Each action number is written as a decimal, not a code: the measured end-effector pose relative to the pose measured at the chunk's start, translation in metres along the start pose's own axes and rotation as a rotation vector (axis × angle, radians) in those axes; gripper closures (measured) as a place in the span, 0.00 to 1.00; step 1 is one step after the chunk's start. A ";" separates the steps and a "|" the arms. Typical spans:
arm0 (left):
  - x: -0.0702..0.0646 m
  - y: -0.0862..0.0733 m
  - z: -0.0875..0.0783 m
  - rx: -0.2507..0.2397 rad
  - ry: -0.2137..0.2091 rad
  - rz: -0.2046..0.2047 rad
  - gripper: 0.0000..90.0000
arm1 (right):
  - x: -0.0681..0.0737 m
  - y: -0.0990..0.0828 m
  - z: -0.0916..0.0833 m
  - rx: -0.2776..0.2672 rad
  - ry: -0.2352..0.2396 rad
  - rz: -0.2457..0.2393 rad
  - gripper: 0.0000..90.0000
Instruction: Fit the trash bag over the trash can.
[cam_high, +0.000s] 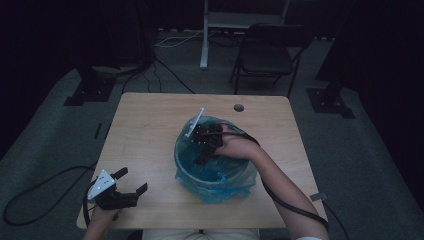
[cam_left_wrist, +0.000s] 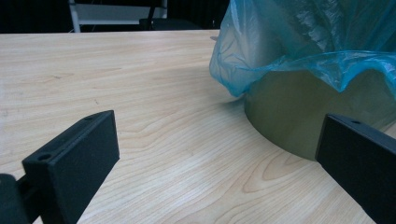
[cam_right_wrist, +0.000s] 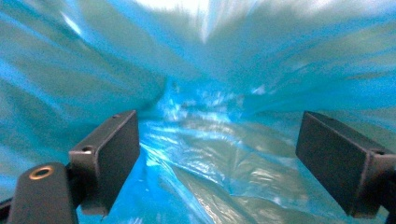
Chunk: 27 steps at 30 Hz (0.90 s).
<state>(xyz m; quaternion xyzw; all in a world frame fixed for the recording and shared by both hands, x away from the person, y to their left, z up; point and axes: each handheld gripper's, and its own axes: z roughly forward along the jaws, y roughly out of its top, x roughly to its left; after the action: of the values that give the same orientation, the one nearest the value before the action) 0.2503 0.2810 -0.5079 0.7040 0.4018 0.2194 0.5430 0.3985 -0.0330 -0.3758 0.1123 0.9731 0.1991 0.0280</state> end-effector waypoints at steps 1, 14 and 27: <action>0.000 0.000 0.000 0.001 0.001 -0.002 0.00 | 0.000 -0.001 -0.006 -0.031 0.011 0.004 0.15; -0.001 -0.001 0.004 0.038 0.007 -0.002 0.00 | -0.002 -0.035 -0.059 -0.409 -0.066 0.111 0.15; 0.003 -0.002 0.001 0.064 0.059 -0.017 0.00 | 0.004 -0.087 -0.080 -0.684 -0.162 0.252 0.14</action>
<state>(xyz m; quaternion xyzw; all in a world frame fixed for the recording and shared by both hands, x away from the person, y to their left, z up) 0.2522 0.2830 -0.5101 0.7106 0.4305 0.2225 0.5102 0.3689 -0.1407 -0.3364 0.2305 0.8237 0.5050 0.1160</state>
